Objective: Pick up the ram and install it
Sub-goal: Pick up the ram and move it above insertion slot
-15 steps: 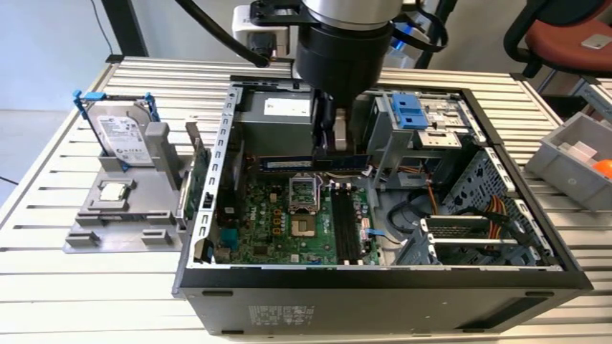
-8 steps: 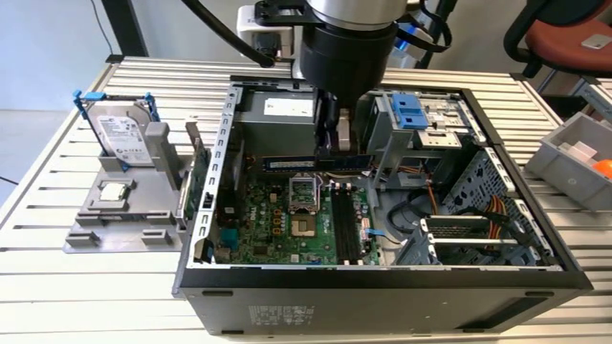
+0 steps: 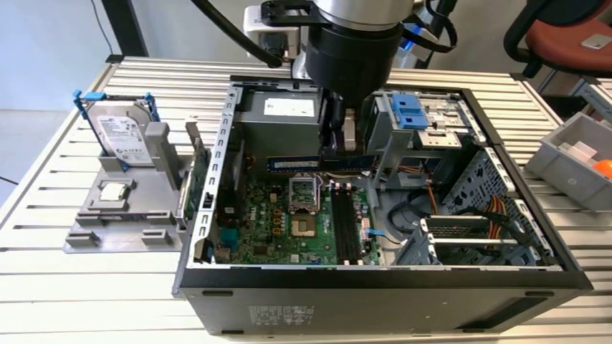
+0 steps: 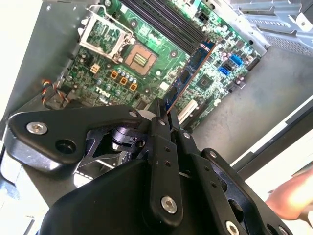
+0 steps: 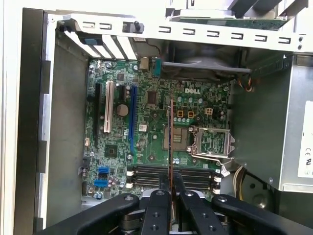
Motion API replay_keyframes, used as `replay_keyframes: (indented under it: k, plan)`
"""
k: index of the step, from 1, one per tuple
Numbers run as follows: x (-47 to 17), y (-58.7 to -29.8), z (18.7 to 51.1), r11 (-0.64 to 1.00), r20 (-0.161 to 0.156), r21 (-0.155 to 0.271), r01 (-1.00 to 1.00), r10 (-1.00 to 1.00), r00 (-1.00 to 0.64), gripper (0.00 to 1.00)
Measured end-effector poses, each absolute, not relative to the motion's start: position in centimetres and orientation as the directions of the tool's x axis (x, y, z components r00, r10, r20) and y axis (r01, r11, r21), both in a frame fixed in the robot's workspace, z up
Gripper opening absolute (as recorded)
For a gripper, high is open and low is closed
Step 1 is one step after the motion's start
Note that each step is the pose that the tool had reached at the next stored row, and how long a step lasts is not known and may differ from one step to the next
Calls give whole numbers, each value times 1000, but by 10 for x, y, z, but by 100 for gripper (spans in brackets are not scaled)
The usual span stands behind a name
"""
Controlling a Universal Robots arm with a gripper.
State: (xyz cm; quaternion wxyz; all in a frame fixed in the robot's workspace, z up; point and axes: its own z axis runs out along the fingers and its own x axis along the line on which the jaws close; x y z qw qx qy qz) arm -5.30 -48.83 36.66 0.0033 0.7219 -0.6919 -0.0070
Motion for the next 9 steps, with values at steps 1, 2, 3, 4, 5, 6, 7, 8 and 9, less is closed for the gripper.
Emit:
replay_keyframes:
  k: [1,2,3,4,5,6,7,8,9]
  plan:
    - [-51,-488,367,-43,-6,14,-999,-999,42,0]
    - [-50,-488,367,-43,-6,14,-999,-999,42,0]
    - [-49,-488,367,-43,-6,14,-999,-999,42,0]
    - [-47,-488,366,-42,-6,14,-999,-999,42,0]
    - [-46,-488,366,-41,-6,14,-999,-999,41,0]
    - [-44,-488,366,-38,-6,14,-999,-999,38,0]
    - [-43,-488,366,-35,-6,14,-999,-999,34,0]
    - [-42,-488,366,-31,-6,14,-999,-1000,31,0]
    - [-41,-488,366,-28,-5,14,-1000,-1000,28,0]
